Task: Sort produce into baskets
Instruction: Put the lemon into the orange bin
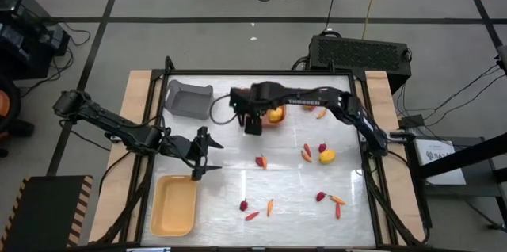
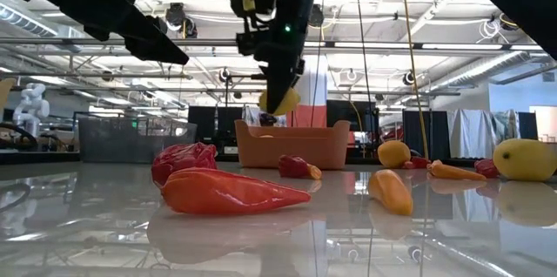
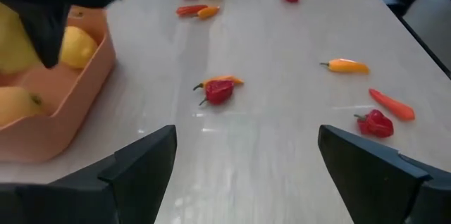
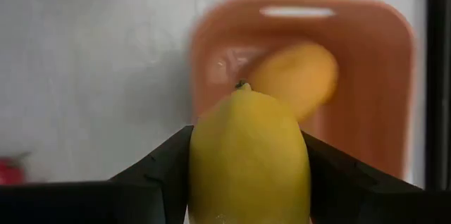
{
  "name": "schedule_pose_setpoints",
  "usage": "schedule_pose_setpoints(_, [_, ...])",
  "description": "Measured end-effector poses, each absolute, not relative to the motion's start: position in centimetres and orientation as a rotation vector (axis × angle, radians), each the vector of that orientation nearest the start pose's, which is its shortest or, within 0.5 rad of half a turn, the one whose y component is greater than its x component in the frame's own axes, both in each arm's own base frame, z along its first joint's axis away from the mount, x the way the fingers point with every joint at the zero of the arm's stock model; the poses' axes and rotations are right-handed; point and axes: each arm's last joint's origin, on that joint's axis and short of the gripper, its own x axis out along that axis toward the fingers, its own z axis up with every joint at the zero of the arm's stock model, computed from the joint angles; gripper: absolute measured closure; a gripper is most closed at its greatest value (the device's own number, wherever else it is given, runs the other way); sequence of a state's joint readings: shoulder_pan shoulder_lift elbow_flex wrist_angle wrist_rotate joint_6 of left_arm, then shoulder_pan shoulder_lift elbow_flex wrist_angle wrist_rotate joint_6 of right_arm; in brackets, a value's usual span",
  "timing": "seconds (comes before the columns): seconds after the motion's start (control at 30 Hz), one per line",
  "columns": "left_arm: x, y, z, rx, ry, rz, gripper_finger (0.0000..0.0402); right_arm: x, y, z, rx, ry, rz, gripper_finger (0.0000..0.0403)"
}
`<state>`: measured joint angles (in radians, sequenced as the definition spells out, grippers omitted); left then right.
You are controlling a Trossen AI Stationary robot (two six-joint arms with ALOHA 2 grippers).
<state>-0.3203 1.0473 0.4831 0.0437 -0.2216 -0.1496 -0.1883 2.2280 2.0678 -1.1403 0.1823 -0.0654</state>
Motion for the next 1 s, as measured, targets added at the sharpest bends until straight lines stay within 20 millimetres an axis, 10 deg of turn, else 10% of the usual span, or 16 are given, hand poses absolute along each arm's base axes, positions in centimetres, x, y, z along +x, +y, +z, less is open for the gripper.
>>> schedule_pose_setpoints(1.0, [20.8, -2.4, 20.5, -0.313, 0.433, 0.33, 0.0049, 42.1, -16.9, 23.8, -0.011, 1.365, -0.1, 0.0199])
